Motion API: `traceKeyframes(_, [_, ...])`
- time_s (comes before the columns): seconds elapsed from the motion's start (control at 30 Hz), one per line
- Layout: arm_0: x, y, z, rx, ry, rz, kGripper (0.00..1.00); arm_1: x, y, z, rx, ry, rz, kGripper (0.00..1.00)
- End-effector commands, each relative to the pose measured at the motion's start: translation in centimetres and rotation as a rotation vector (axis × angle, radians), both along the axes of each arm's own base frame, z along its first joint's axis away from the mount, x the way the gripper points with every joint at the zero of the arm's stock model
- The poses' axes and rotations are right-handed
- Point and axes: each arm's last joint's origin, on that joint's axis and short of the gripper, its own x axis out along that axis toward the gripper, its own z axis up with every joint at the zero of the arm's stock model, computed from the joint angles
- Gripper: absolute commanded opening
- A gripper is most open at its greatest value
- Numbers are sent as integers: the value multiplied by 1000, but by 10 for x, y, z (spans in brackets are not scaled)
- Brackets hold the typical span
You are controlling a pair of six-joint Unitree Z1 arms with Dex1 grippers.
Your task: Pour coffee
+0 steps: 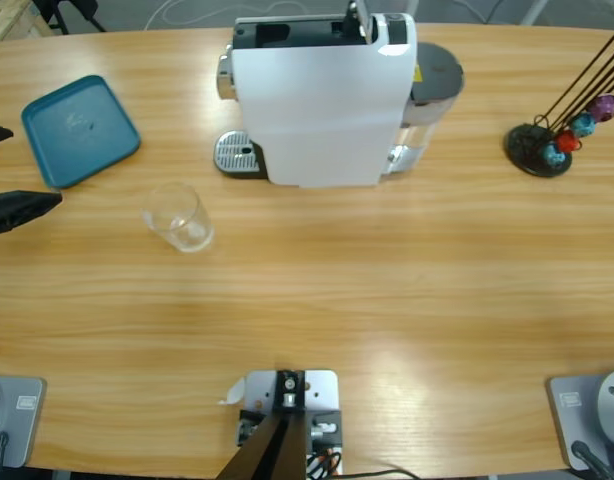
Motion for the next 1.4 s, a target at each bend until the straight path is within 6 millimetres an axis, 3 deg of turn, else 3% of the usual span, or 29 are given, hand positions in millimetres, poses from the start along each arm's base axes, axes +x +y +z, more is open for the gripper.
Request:
traceKeyframes(0.03, [-3, 3, -14, 31, 46, 4, 987, -7, 49, -49, -62, 82, 103, 0])
traceKeyframes(0.17, [-4, 4, -16, 34, 48, 6, 987, -2, 58, -63, -83, 100, 105, 0])
traceKeyframes(0.73, [-1, 3, -15, 34, 49, 12, 987, 7, 67, -164, -239, 245, 128, 0])
traceKeyframes(1.4, [0, 3, -15, 36, 50, 13, 987, 4, 67, -211, -442, 356, 160, 0])
